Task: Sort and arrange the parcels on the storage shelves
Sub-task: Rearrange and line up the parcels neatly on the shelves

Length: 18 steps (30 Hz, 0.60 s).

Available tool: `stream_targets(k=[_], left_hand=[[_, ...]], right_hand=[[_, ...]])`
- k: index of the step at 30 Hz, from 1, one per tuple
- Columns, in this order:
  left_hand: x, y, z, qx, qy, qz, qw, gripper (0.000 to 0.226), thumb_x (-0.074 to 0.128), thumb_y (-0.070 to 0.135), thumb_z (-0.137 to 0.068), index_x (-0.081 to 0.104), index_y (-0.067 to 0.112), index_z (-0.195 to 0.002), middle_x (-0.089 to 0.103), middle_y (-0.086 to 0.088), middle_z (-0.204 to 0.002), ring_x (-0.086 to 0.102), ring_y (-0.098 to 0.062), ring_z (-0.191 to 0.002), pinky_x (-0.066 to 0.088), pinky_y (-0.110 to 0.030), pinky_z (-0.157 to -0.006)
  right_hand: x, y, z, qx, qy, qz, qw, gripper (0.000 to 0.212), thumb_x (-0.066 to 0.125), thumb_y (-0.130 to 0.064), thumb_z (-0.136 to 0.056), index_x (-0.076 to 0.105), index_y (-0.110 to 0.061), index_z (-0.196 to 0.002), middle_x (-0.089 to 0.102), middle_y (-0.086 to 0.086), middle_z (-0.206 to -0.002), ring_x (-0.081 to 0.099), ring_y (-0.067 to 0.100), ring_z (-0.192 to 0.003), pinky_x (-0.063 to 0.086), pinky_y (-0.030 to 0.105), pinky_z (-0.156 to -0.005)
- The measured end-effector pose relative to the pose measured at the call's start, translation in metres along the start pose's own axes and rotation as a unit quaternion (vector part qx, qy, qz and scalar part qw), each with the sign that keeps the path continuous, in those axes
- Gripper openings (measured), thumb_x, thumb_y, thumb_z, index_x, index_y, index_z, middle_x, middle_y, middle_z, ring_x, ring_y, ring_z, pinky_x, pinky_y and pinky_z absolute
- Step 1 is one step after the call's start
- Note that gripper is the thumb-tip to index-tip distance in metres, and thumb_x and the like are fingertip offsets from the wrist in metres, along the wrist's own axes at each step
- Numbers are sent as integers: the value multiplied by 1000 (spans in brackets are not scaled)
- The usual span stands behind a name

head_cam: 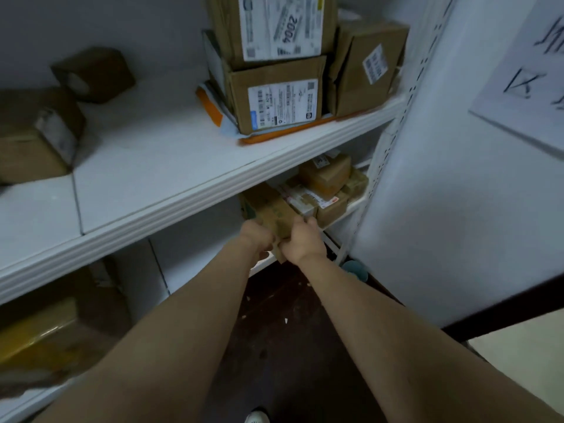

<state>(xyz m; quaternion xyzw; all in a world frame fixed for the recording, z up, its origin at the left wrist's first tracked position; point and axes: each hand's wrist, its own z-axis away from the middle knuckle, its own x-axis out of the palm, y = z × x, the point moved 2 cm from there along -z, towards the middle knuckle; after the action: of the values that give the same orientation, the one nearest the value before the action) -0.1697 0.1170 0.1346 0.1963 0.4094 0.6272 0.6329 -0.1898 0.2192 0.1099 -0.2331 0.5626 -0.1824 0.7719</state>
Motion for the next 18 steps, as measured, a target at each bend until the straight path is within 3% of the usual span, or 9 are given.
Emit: stream_targets(k=[3,7,10,12,14,16,18], left_hand=[[-13,14,50,25,20,-24,999,18,48,-2,-93,55,13,-86,57,-13,-94,55,-21,-75,46,-29,-67],[-36,32,105,60,59,-28,996,24,53,-2,-90,53,15,-73,63,-17,-98,60,-25,-85,50,-31,-68],[-65,46,140,89,115,-16,989,20,57,0,-87,56,13,-73,66,-22,-97,61,-28,-80,48,-31,-61],[-87,53,159,98,142,-22,985,23,56,-3,-87,54,11,-70,67,-24,-101,65,-31,-87,50,-34,-67],[-111,59,173,104,164,-22,981,20,53,-2,-91,56,8,-74,67,-23,-109,67,-30,-97,53,-36,-81],[-134,62,180,107,187,-22,976,13,50,0,-95,63,1,-95,68,-20,-111,66,-26,-99,52,-36,-88],[-160,63,181,110,206,-41,972,21,46,0,-96,61,-1,-111,67,-19,-113,65,-27,-106,51,-37,-92]], right_hand=[[-27,-24,32,-57,7,23,998,46,59,-17,-89,46,-13,-133,36,13,-140,47,32,-121,47,40,-97],[-58,-58,73,-144,17,45,988,43,58,-16,-89,51,-20,-132,47,8,-134,52,28,-119,46,38,-97],[-74,-94,95,-193,20,36,980,40,57,-14,-89,55,-18,-129,52,8,-132,52,28,-119,44,34,-95],[-76,-120,108,-223,21,26,974,40,56,-11,-89,56,-17,-129,54,8,-132,53,26,-119,44,33,-96],[-73,-144,116,-249,22,17,968,41,58,-11,-89,54,-17,-130,55,6,-132,55,24,-117,46,34,-97],[-68,-167,119,-266,20,9,964,44,59,-12,-89,53,-18,-132,55,4,-133,56,22,-116,48,35,-97],[-62,-191,117,-280,16,8,960,45,59,-11,-90,52,-18,-134,54,3,-133,55,21,-117,47,32,-96]])
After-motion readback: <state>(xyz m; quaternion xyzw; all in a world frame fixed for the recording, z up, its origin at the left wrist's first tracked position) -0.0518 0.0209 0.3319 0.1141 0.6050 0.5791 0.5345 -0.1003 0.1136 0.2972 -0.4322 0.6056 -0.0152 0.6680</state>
